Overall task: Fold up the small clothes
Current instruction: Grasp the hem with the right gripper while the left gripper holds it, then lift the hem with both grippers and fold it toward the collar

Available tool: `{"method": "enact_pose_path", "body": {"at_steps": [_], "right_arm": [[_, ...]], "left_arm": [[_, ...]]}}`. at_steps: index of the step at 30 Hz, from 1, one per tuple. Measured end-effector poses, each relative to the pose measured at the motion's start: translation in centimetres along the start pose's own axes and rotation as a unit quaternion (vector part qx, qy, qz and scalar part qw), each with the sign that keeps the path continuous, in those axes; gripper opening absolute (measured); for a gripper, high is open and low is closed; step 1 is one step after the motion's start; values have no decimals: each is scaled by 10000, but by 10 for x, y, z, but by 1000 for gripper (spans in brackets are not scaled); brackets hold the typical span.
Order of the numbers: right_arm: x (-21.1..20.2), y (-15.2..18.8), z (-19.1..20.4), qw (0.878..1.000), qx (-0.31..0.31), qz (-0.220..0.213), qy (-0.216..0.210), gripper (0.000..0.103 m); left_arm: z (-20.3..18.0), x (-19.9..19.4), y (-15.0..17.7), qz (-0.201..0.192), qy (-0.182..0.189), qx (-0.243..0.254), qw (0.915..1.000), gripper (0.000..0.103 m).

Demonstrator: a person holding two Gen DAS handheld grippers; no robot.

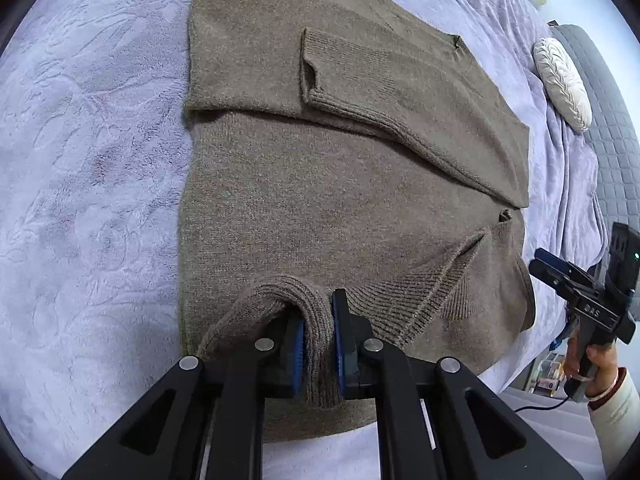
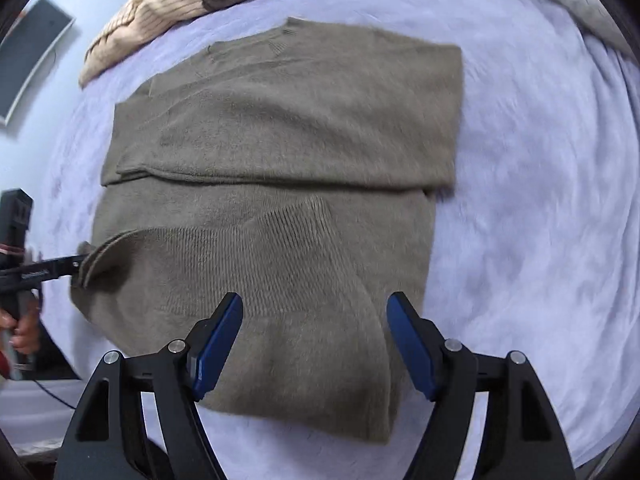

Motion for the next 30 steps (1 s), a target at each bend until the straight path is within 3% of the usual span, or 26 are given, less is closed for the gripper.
{"method": "enact_pose_path", "body": {"at_steps": [5, 7, 8, 11, 15, 22, 25, 28, 29, 30], "right_arm": [[41, -18, 4, 9996, -16, 271, 69, 75], [54, -14, 7, 9984, -5, 565, -56, 28], [53, -11, 10, 9981, -127, 594, -33, 10], [29, -4, 18, 9978, -517, 289, 289, 9], [-20, -6, 19, 9969, -513, -359, 477, 9], [-77, -67, 35, 9845, -771, -1325, 856, 9], [-75, -98, 37, 9819, -833, -1432, 919, 9], [-57, -113, 40, 9839, -798, -1330, 890, 9], [-56, -112, 39, 9845, -799, -1290, 880, 9], [-51, -111, 39, 9853, -796, -1238, 864, 9]], "left_arm": [[-3, 1, 0, -33, 34, -46, 10000, 12], [-8, -6, 1, -145, 90, 38, 9998, 12], [-11, -11, 2, -203, 138, 79, 9997, 12], [-18, -32, 4, -383, 375, 134, 9985, 12], [-28, -64, -7, -719, 455, 219, 9961, 12], [-38, -117, -82, -1589, 807, 174, 9838, 12], [-38, -110, -110, -1727, 150, 407, 9840, 12], [-41, -92, -112, -1550, -439, 799, 9837, 12], [-39, -86, -110, -1459, -623, 1005, 9822, 22], [-42, -77, -106, -1382, -766, 1186, 9803, 66]]}}
Point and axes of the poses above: each gripper's, at about its wrist camera, not at the fingertips, and x roughly the way its jaws point, z to its left, y to its underside, the point moved 6 cm from there along x, roughly the way its jaws point, and after that the axes turned 1 degree about y, right-handed, at the moved point
